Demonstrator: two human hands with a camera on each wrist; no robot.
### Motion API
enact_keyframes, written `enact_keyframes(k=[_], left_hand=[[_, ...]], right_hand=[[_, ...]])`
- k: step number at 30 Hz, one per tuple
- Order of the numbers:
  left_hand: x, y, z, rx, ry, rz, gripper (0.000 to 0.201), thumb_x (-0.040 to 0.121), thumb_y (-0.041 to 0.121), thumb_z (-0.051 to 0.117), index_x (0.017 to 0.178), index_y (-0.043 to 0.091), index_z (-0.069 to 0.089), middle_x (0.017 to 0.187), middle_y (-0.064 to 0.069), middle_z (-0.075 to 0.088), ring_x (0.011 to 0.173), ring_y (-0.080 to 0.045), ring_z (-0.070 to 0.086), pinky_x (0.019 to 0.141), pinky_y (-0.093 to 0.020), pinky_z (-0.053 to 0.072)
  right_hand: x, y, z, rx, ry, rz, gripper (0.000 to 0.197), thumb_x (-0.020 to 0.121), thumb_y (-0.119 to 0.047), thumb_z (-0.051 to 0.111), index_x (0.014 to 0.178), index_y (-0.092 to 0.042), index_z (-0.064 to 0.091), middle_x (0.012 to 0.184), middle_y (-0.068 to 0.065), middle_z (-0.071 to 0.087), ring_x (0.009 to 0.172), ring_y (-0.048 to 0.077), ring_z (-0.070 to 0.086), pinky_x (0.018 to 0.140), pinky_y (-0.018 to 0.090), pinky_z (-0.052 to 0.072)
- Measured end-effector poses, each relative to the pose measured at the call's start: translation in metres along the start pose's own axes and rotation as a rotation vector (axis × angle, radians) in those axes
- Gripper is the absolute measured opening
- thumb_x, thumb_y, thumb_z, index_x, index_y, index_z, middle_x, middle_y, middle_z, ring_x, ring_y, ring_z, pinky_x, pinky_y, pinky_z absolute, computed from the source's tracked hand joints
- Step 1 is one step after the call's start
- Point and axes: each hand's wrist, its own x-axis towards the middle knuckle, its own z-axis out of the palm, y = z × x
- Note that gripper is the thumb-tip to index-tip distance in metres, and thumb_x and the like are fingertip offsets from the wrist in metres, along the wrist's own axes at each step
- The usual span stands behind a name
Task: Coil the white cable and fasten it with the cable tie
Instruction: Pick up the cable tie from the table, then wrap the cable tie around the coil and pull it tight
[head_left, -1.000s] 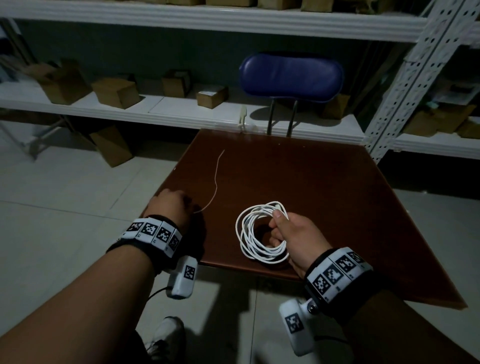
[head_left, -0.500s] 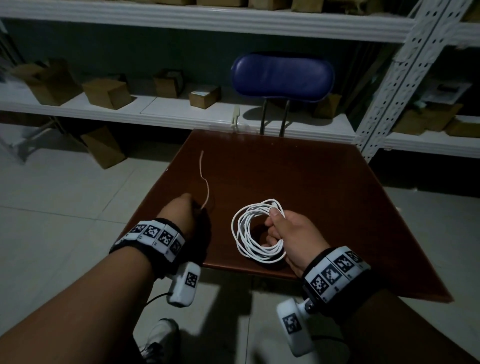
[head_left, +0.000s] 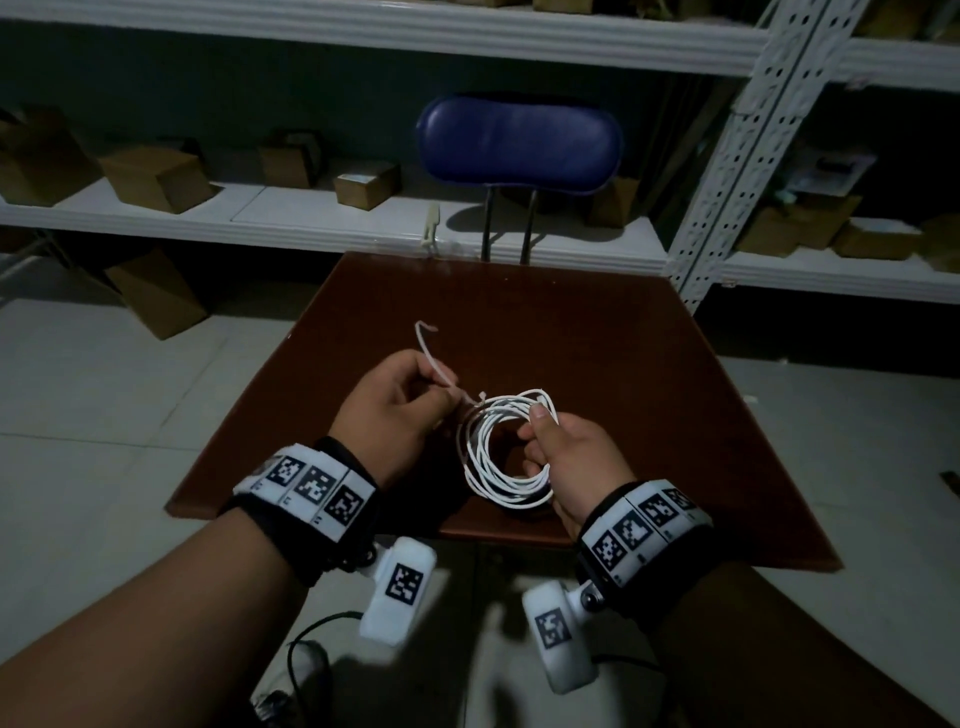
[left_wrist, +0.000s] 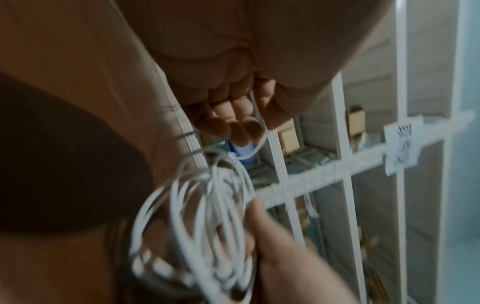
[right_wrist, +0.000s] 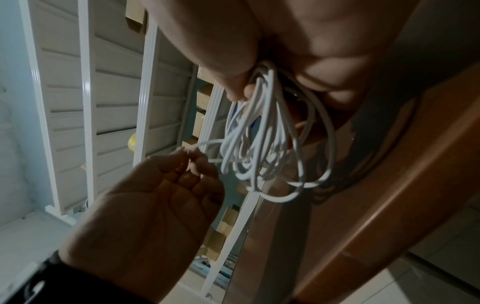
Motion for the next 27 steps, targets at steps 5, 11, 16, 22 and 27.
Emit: enact_keyframes(k=[5, 11, 16, 22, 27], left_hand=[[-0.007, 0.005, 0.010, 0.104, -0.016, 0.164, 0.016, 0.087, -0.007, 0.065, 0.084, 0.009, 0.061, 0.079, -0.008, 0.068, 0.071, -0.013, 0.065, 0.067, -0.026, 0.054], [-0.011, 0.004, 0.013, 0.251, -0.087, 0.245, 0.011, 0.082, -0.007, 0.071, 0.083, 0.001, 0.064, 0.078, -0.002, 0.069, 0.071, -0.005, 0.066, 0.067, -0.015, 0.051], [-0.008, -0.010, 0.013, 0.394, -0.117, 0.315, 0.014, 0.077, 0.009, 0.080, 0.078, 0.020, 0.071, 0.078, 0.001, 0.071, 0.075, -0.013, 0.067, 0.071, -0.027, 0.054], [0.002, -0.016, 0.008, 0.390, -0.047, 0.282, 0.020, 0.066, 0.012, 0.089, 0.072, 0.026, 0.077, 0.096, -0.005, 0.058, 0.100, -0.020, 0.057, 0.087, -0.035, 0.049], [0.001, -0.019, 0.011, 0.279, -0.038, 0.194, 0.024, 0.063, 0.004, 0.089, 0.067, 0.024, 0.076, 0.096, -0.006, 0.058, 0.096, -0.018, 0.058, 0.086, -0.031, 0.050]], right_hand=[[0.005, 0.002, -0.002, 0.052, 0.034, 0.028, 0.039, 0.101, -0.043, 0.050, 0.080, -0.014, 0.065, 0.045, -0.007, 0.050, 0.052, 0.020, 0.049, 0.065, 0.039, 0.041], [0.007, 0.002, -0.004, 0.137, 0.044, 0.038, 0.038, 0.101, -0.040, 0.051, 0.079, -0.012, 0.065, 0.045, -0.005, 0.050, 0.049, 0.019, 0.047, 0.059, 0.035, 0.040], [-0.001, -0.001, 0.002, 0.182, -0.038, 0.006, 0.038, 0.103, -0.034, 0.050, 0.077, -0.011, 0.063, 0.049, 0.000, 0.050, 0.050, 0.019, 0.047, 0.058, 0.032, 0.039], [-0.007, -0.008, 0.003, 0.227, -0.115, 0.006, 0.035, 0.104, -0.028, 0.048, 0.081, -0.005, 0.060, 0.071, 0.011, 0.068, 0.054, 0.017, 0.064, 0.060, 0.029, 0.052], [-0.008, -0.008, 0.003, 0.236, -0.163, -0.026, 0.035, 0.104, -0.025, 0.046, 0.095, 0.002, 0.066, 0.095, 0.023, 0.072, 0.073, 0.028, 0.070, 0.072, 0.032, 0.058]])
